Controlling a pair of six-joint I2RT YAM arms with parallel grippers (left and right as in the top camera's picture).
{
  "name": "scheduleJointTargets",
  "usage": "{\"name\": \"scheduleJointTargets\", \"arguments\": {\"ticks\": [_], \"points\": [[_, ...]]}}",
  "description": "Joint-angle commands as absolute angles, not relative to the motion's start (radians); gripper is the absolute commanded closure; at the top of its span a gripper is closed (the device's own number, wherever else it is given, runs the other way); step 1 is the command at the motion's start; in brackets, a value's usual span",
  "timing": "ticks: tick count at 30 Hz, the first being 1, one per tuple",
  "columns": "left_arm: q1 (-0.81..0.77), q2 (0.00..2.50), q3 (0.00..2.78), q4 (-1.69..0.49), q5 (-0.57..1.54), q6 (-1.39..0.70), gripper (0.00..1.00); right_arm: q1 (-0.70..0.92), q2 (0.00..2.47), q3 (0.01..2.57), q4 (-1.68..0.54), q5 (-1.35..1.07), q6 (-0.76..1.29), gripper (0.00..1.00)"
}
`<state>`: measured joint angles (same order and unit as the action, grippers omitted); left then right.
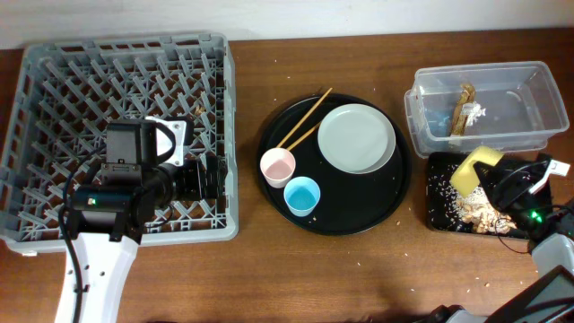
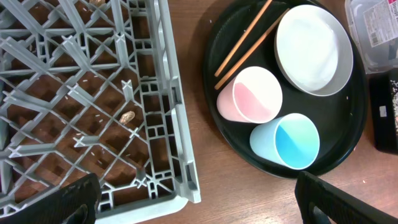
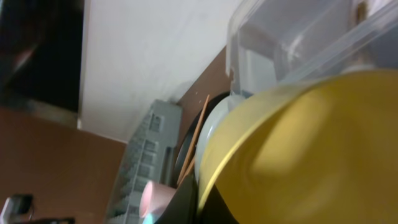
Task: Sort waste into correct bins and load items into the dishwasher rack
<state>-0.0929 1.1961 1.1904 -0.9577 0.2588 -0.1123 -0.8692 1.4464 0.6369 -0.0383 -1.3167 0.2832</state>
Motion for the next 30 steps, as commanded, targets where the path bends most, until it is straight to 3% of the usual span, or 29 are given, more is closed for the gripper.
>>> {"name": "scheduleJointTargets", "arguments": {"ticks": [1,2,3,5,7,9,12,15,18,22,23,24,25,30], "points": [[-0.089,1.196,1.205,-0.959,0.274,-0.104,0.01,-0.829,1.448,0.638,0.119,-1.424,0.366,0.96],[-0.089,1.196,1.205,-0.956,0.274,-0.104,0.01,-0.824,1.448,0.639,0.126,-1.328,0.500,0.96],[-0.089,1.196,1.205,-0.955,0.274,-0.104,0.01,-0.804,1.434,0.641,0.236,-1.482,0.590,0.96],[-0.089,1.196,1.205,-0.955,0.274,-0.103,0.01,-0.695,1.354,0.641,0.321,-1.514,0.685,0.96],[-0.089,1.196,1.205,-0.948,0.274,-0.104,0.01,-0.533,1.264,0.641,0.323,-1.449,0.753,0.96],[-0.089,1.196,1.205,-0.948,0.274,-0.104,0.01,-0.273,1.201,0.641,0.310,-1.254,0.780,0.96],[-0.089,1.196,1.205,-0.955,0.274,-0.104,0.01,-0.046,1.195,0.662,0.115,-0.725,0.699,0.96],[-0.089,1.196,1.205,-0.963,0.274,-0.103,0.01,0.142,1.208,0.802,-0.320,-0.278,0.359,0.96],[-0.089,1.196,1.205,-0.952,0.274,-0.103,0.01,0.339,1.277,0.851,-0.518,-0.114,0.262,0.96],[-0.089,1.196,1.205,-0.956,0.274,-0.104,0.01,0.433,1.496,0.851,-0.508,-0.124,0.271,0.96],[-0.089,1.196,1.205,-0.957,0.275,-0.104,0.01,0.432,1.532,0.852,-0.498,-0.123,0.269,0.78],[-0.089,1.196,1.205,-0.955,0.302,-0.104,0.01,0.426,1.538,0.860,-0.498,-0.118,0.269,0.54],[-0.089,1.196,1.205,-0.949,0.338,-0.103,0.01,0.414,1.525,0.878,-0.502,-0.119,0.270,0.48],[-0.154,1.230,1.205,-0.888,0.351,-0.103,0.01,0.234,1.367,1.089,-0.698,-0.224,0.269,0.41]]}}
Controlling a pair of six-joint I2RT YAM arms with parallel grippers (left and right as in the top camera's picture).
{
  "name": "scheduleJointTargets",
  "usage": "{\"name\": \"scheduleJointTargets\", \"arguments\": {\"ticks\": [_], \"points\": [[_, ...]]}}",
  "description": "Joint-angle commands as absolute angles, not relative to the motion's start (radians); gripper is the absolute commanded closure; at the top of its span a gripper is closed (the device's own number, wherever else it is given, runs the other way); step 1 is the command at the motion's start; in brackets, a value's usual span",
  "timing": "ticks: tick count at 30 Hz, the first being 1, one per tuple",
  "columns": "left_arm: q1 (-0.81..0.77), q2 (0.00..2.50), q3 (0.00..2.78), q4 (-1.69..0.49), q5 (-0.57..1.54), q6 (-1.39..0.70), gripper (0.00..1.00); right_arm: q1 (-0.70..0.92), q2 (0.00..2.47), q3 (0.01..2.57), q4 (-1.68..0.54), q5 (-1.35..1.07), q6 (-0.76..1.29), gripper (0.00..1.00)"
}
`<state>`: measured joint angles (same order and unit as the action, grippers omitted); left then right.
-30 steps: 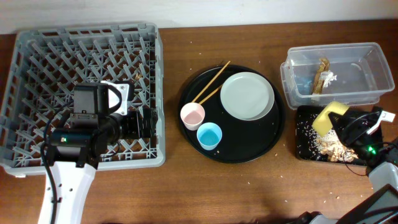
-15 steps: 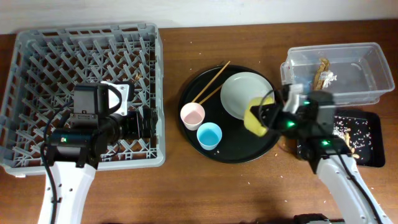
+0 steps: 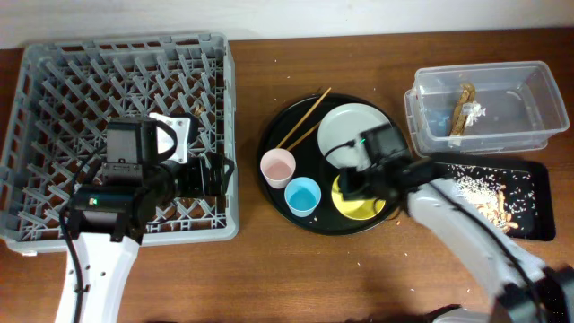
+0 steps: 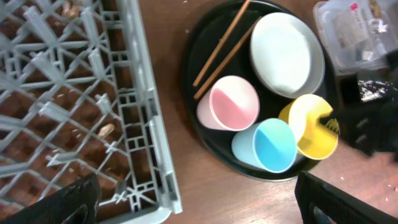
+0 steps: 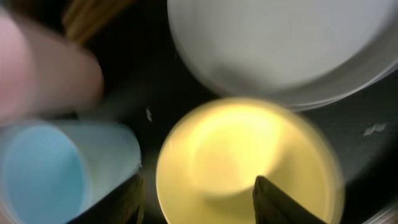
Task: Sort waste into correct bins and load items into the dishwasher rack
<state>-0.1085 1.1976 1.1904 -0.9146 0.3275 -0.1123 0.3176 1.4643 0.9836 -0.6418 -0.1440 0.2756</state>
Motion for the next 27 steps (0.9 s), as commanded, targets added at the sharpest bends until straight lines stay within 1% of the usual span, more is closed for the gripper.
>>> {"name": "scheduleJointTargets", "arguments": {"ticks": [1,2,3,4,5,7,8,10,11,12,13,14,15,18,22,23,24,25,27], "points": [[-0.191,1.264,1.205,-0.868,0.352,-0.104,0.05,0.202,1.342,1.108,-0.714,-0.281,0.269,0.41],[-0.246,1.328,1.205,-0.830,0.332,-0.104,0.11,0.162,1.315,1.113,-0.728,-0.334,0.269,0.41],[-0.281,1.380,1.205,-0.806,0.287,-0.104,0.16,0.141,1.306,1.113,-0.751,-0.336,0.256,0.39],[-0.327,1.464,1.205,-0.767,0.246,-0.104,0.17,0.127,1.309,1.113,-0.783,-0.336,0.234,0.38],[-0.349,1.522,1.205,-0.723,0.247,-0.104,0.21,0.123,1.313,1.113,-0.805,-0.336,0.235,0.38],[-0.379,1.606,1.205,-0.622,0.226,-0.104,0.24,0.123,1.315,1.113,-0.822,-0.336,0.235,0.38],[-0.384,1.638,1.205,-0.584,0.204,-0.104,0.31,0.123,1.315,1.113,-0.824,-0.337,0.236,0.38],[-0.386,1.713,1.205,-0.517,0.155,-0.127,0.35,0.123,1.315,1.113,-0.830,-0.337,0.236,0.38],[-0.386,1.733,1.205,-0.508,0.142,-0.128,0.39,0.123,1.315,1.113,-0.831,-0.337,0.236,0.38],[-0.386,1.748,1.205,-0.514,0.089,-0.128,0.50,0.123,1.315,1.113,-0.831,-0.337,0.236,0.38],[-0.386,1.767,1.205,-0.525,0.036,-0.130,0.56,0.123,1.315,1.113,-0.832,-0.337,0.236,0.38],[-0.386,1.778,1.205,-0.530,0.033,-0.130,0.59,0.123,1.315,1.113,-0.834,-0.337,0.236,0.38],[-0.386,1.779,1.205,-0.535,0.037,-0.130,0.68,0.123,1.315,1.113,-0.835,-0.337,0.236,0.38],[-0.386,1.779,1.205,-0.535,0.076,-0.130,0.73,0.123,1.315,1.113,-0.835,-0.337,0.236,0.38],[-0.386,1.778,1.205,-0.534,0.162,-0.130,0.73,0.123,1.315,1.113,-0.835,-0.337,0.236,0.38],[-0.386,1.778,1.207,-0.535,0.173,-0.130,0.77,0.123,1.315,1.113,-0.835,-0.337,0.236,0.38],[-0.386,1.778,1.210,-0.536,0.180,-0.130,0.87,0.123,1.315,1.113,-0.835,-0.337,0.235,0.38],[-0.384,1.774,1.224,-0.546,0.195,-0.130,1.00,0.123,1.315,1.113,-0.835,-0.337,0.236,0.38],[-0.369,1.744,1.291,-0.607,0.199,-0.144,1.00,0.123,1.315,1.113,-0.835,-0.337,0.235,0.38]]}}
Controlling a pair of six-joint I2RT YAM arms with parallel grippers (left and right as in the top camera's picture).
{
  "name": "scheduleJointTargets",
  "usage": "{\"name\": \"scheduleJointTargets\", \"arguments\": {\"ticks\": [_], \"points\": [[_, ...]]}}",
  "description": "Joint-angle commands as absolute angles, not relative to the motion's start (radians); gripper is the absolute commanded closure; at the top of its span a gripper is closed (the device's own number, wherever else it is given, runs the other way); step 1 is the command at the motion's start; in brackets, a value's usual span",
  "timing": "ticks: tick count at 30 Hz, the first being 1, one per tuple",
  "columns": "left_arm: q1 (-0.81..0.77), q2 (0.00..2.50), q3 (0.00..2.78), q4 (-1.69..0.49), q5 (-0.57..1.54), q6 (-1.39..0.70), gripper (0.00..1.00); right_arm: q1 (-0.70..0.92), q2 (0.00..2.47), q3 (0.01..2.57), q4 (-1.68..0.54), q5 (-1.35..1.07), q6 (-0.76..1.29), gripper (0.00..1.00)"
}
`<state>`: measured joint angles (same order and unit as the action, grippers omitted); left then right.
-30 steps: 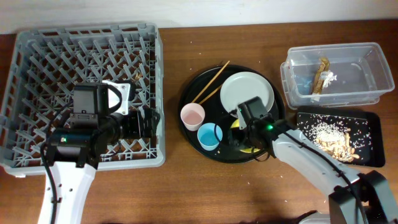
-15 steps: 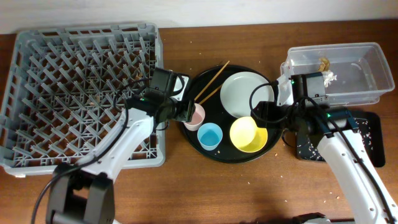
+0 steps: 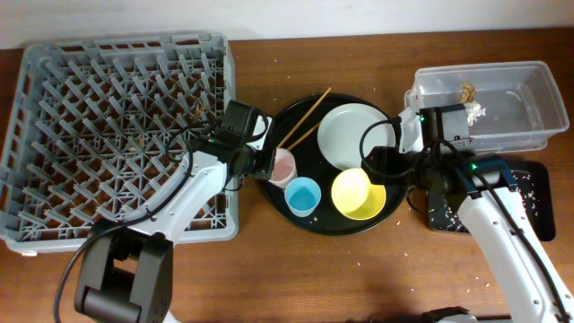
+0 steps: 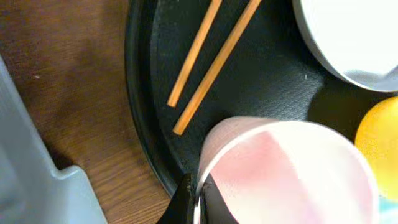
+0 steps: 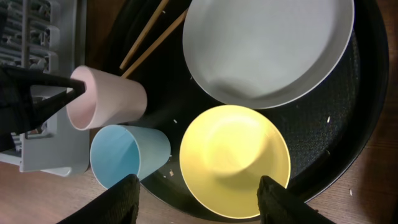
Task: Sort waste into correct bins and load items into the dishwasher rack
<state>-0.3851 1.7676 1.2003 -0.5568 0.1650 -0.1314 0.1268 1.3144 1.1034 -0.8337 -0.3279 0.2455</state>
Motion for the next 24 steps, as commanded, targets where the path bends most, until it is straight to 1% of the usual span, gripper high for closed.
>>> {"name": "scheduleJointTargets", "arguments": {"ticks": [1,2,3,5,7,8,9,11,12,13,15,18,20,22,24], "points": [[-0.360,1.728,1.315,-0.631,0.200,-0.145,1.00,0.123,1.315,1.113,-0.834,-0.337,0.235,0.38],[-0.338,1.695,1.351,-0.668,0.238,-0.145,1.00,0.123,1.315,1.113,-0.834,-0.337,0.235,0.38],[-0.300,1.654,1.378,-0.696,0.332,-0.144,1.00,0.123,1.315,1.113,-0.831,-0.346,0.226,0.38],[-0.205,1.588,1.383,-0.701,0.614,-0.144,1.00,0.123,1.314,1.113,-0.790,-0.533,0.100,0.38],[-0.126,1.576,1.383,-0.702,0.794,-0.143,1.00,0.123,1.314,1.113,-0.741,-0.591,0.107,0.38],[-0.108,1.576,1.383,-0.709,0.799,-0.137,1.00,0.123,1.314,1.113,-0.732,-0.591,0.112,0.38],[-0.113,1.576,1.383,-0.727,0.750,-0.115,1.00,0.123,1.314,1.113,-0.733,-0.591,0.112,0.38],[-0.201,1.577,1.379,-0.763,0.466,-0.114,1.00,0.123,1.314,1.113,-0.735,-0.591,0.112,0.38],[-0.273,1.585,1.372,-0.765,0.251,-0.115,1.00,0.123,1.314,1.113,-0.738,-0.591,0.112,0.38],[-0.326,1.599,1.371,-0.763,0.168,-0.114,1.00,0.123,1.314,1.113,-0.738,-0.591,0.112,0.38],[-0.397,1.622,1.371,-0.735,0.143,-0.118,1.00,0.123,1.314,1.113,-0.752,-0.591,0.112,0.38],[-0.400,1.673,1.371,-0.739,0.043,-0.118,1.00,0.123,1.315,1.113,-0.759,-0.591,0.112,0.38],[-0.401,1.737,1.371,-0.737,0.064,-0.118,1.00,0.123,1.315,1.113,-0.760,-0.591,0.112,0.38],[-0.403,1.804,1.371,-0.735,0.138,-0.119,1.00,0.123,1.315,1.113,-0.760,-0.591,0.112,0.37],[-0.403,1.840,1.371,-0.735,0.138,-0.119,1.00,0.124,1.315,1.113,-0.760,-0.591,0.112,0.37]]}}
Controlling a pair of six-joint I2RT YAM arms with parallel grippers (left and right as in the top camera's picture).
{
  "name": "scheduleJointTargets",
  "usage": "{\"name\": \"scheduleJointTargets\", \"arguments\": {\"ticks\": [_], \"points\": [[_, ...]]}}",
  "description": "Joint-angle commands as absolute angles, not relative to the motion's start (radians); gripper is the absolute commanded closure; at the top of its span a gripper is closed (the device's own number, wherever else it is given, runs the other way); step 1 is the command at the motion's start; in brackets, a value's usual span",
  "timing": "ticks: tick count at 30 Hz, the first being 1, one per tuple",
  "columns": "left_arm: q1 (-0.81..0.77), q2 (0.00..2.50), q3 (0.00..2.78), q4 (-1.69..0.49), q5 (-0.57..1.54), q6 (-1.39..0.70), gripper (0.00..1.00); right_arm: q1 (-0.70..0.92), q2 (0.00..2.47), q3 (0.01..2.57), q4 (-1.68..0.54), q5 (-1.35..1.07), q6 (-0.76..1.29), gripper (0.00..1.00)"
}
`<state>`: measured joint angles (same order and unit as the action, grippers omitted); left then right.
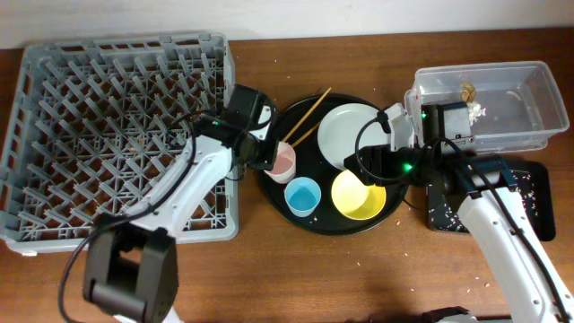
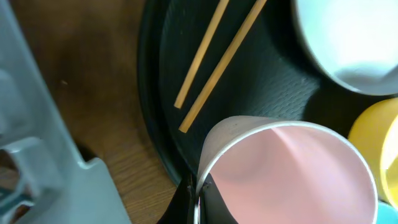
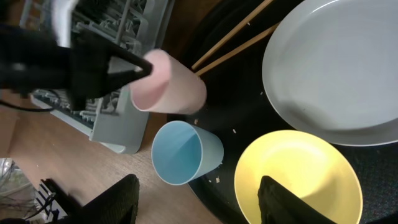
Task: Sort waste into correct bins and load items into the dishwasher rack
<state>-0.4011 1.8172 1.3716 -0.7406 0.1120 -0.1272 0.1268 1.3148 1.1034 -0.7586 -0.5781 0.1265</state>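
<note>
My left gripper (image 1: pixel 267 154) is shut on the rim of the pink cup (image 1: pixel 283 162), which tilts at the left edge of the round black tray (image 1: pixel 395 213). In the left wrist view the fingertips (image 2: pixel 198 194) pinch the pink cup's (image 2: pixel 292 171) wall. On the tray lie two chopsticks (image 1: pixel 306 120), a white plate (image 1: pixel 356 135), a blue cup (image 1: pixel 302 195) and a yellow bowl (image 1: pixel 359 194). My right gripper (image 1: pixel 372 165) hangs open above the blue cup (image 3: pixel 185 153) and yellow bowl (image 3: pixel 298 180), holding nothing.
The grey dishwasher rack (image 1: pixel 117 135) fills the left side, its right wall close to the pink cup. A clear plastic bin (image 1: pixel 502 112) with scraps stands at the back right. In front of it, a black tray (image 1: pixel 531 193) with rice and crumbs is partly hidden by my right arm.
The left gripper stays shut on the pink cup, which has barely shifted at the tray's left edge. The open right gripper has moved a little left, toward the blue cup.
First my left gripper hung open over the rack, while the right held the yellow bowl tilted over the black waste tray. Then the bowl sat on the round tray with the right gripper open over it. Later the left gripper was shut on the pink cup, and it remains so.
</note>
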Motion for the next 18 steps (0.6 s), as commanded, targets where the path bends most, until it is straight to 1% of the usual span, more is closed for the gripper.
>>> {"name": "scheduleJointTargets", "arguments": {"ticks": [1,3,4,7,9,10,11,12,13,14,15,17,18], "points": [[-0.403,1.840,1.371,-0.735,0.137,-0.118,1.00,0.124,1.315,1.113,-0.763,-0.591,0.112,0.37],[-0.403,1.840,1.371,-0.742,0.134,-0.118,0.99,0.126,1.316,1.110,-0.780,-0.590,0.112,0.37],[-0.403,1.840,1.371,-0.749,0.134,-0.118,0.93,0.136,1.316,1.109,-0.799,-0.586,0.110,0.37],[-0.403,1.840,1.371,-0.750,0.134,-0.118,0.84,0.216,1.317,1.109,-0.835,-0.508,0.108,0.37],[-0.403,1.840,1.371,-0.751,0.135,-0.118,0.67,0.313,1.332,1.109,-0.841,-0.390,0.108,0.37],[-0.403,1.837,1.374,-0.759,0.135,-0.118,0.65,0.358,1.347,1.109,-0.841,-0.333,0.108,0.37],[-0.400,1.823,1.397,-0.788,0.140,-0.118,0.56,0.398,1.370,1.109,-0.842,-0.253,0.109,0.37],[-0.394,1.803,1.430,-0.822,0.159,-0.118,0.52,0.429,1.401,1.109,-0.841,-0.180,0.113,0.37],[-0.378,1.758,1.485,-0.874,0.180,-0.118,0.46,0.459,1.460,1.109,-0.832,-0.146,0.113,0.46],[-0.361,1.718,1.525,-0.912,0.196,-0.118,0.40,0.474,1.516,1.109,-0.821,-0.146,0.125,0.56],[-0.342,1.668,1.559,-0.939,0.226,-0.118,0.34,0.484,1.559,1.109,-0.806,-0.146,0.141,0.60],[-0.306,1.567,1.572,-0.976,0.283,-0.118,0.26,0.492,1.658,1.109,-0.756,-0.206,0.170,0.71],[-0.291,1.539,1.572,-1.013,0.292,-0.118,0.25,0.492,1.674,1.109,-0.736,-0.240,0.170,0.71]]}}
